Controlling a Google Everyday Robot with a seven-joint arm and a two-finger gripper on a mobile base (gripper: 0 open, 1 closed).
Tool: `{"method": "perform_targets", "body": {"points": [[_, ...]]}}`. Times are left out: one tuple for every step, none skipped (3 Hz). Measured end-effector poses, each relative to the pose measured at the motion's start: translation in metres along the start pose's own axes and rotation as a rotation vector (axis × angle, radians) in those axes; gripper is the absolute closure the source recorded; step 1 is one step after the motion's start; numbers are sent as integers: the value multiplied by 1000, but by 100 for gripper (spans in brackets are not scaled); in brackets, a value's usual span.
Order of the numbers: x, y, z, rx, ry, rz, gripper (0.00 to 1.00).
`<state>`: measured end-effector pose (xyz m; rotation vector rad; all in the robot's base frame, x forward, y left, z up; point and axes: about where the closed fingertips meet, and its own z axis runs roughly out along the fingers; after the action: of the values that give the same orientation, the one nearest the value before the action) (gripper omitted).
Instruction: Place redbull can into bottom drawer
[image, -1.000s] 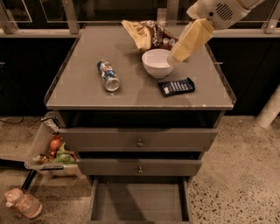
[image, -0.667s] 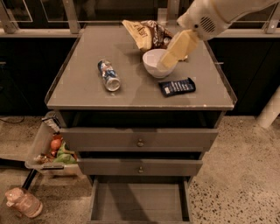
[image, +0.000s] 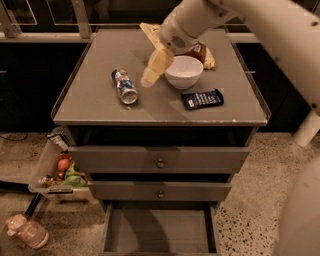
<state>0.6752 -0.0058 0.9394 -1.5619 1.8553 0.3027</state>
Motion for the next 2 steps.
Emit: {"method": "perform_targets", "body": {"points": [[-27, -19, 44, -16, 30, -55, 0], [-39, -19, 49, -18, 19, -68, 0]]}}
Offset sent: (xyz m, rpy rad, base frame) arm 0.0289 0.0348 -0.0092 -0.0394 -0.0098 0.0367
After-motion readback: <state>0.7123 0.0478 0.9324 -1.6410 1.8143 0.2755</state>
